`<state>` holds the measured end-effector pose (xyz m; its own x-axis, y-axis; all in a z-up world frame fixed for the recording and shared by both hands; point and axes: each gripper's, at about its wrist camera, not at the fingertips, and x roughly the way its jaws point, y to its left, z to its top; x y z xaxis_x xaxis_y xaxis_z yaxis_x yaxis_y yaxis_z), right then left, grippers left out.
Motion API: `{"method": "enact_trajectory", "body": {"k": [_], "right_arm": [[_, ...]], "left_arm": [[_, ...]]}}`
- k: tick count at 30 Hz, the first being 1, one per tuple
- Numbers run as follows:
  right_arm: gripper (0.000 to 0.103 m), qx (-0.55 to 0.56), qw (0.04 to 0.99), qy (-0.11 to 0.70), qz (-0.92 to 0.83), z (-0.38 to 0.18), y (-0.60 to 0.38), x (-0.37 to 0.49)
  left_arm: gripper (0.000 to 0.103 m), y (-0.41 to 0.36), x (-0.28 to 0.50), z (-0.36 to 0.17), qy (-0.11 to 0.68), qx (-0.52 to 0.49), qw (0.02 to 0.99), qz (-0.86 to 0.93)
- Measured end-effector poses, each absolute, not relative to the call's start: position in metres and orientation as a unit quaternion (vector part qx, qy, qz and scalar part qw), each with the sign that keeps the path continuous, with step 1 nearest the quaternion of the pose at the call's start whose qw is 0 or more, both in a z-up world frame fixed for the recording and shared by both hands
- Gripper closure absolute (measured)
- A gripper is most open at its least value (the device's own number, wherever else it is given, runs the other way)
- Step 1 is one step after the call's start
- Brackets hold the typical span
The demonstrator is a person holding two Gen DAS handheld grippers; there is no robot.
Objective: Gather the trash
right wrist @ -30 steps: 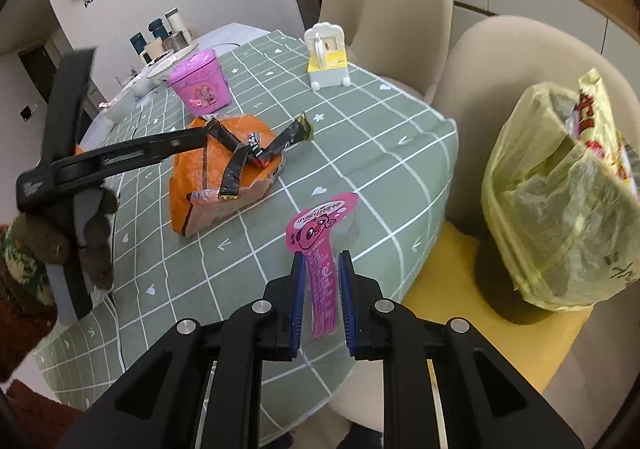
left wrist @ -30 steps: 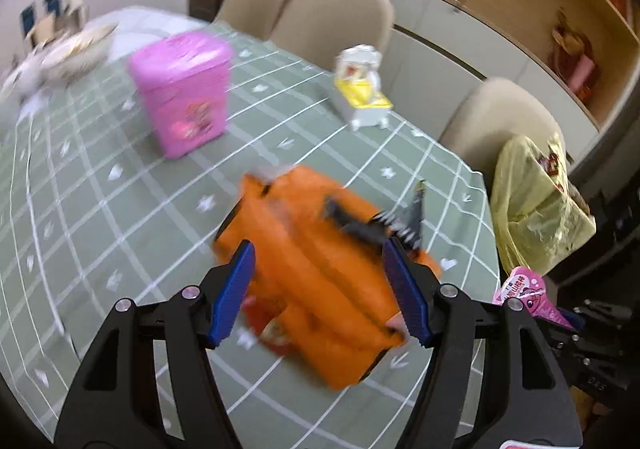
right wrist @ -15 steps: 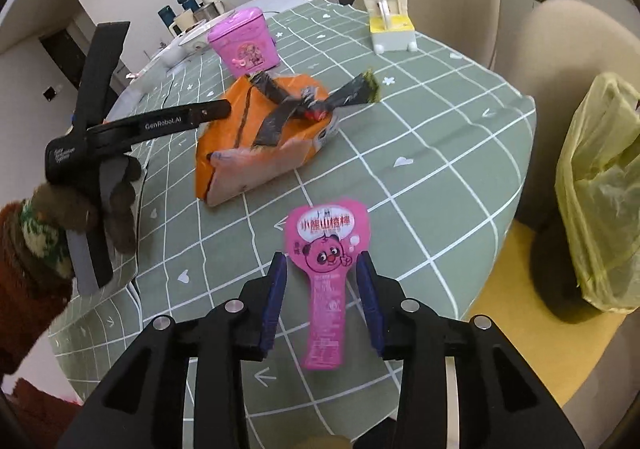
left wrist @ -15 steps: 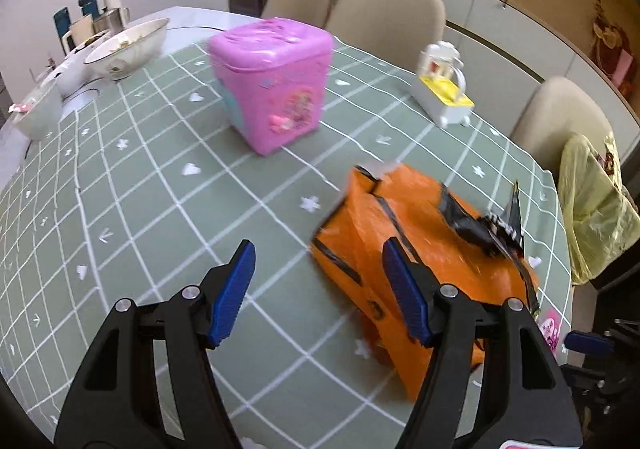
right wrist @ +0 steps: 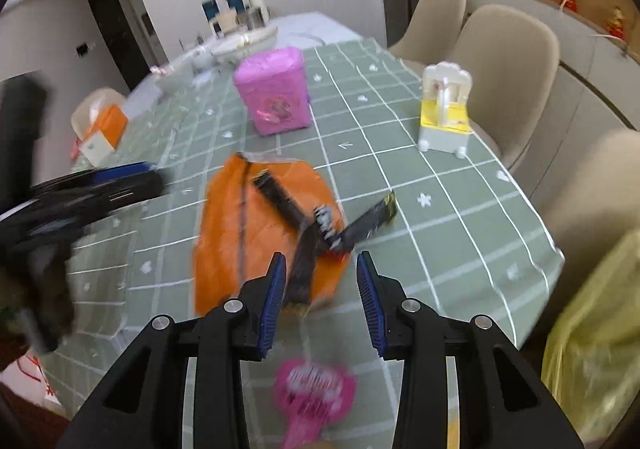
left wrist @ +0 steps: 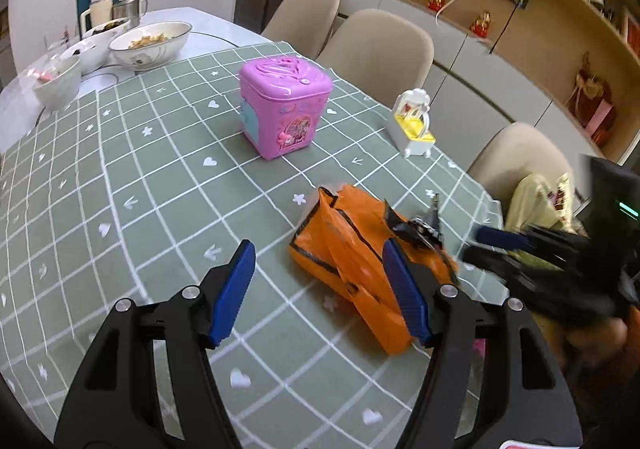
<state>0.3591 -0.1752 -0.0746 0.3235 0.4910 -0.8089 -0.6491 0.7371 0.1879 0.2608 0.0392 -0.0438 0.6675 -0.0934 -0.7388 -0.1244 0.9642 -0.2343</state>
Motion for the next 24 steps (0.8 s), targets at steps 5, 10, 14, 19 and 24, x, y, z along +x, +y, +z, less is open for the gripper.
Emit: {"method": "enact_trajectory", "body": {"k": [5,10,14,19,24], "right_arm": [[0.068,-0.128,0.791,0.453,0.390,-0.089,-0.150,0.369],[0.073,-0.155,0.784,0.460,0.386,-0.102,-0.142,0.370],[0.080,-0.135,0.808,0.433,0.375,-0.074,-0.155,0.363],[0.081,-0.095,0.852,0.410,0.313,-0.035,-0.197,0.346],[0.081,-0.075,0.885,0.389,0.243,-0.013,-0.253,0.321]], "left_arm": [[0.040,0.043,0.230,-0.041,0.410,-0.153,0.899,0.013],[0.040,0.046,0.207,-0.046,0.418,-0.179,0.890,0.025],[0.040,0.037,0.203,-0.051,0.423,-0.183,0.888,0.006],[0.040,-0.003,0.213,-0.060,0.437,-0.170,0.882,-0.053],[0.040,-0.053,0.225,-0.071,0.458,-0.145,0.869,-0.121]]}}
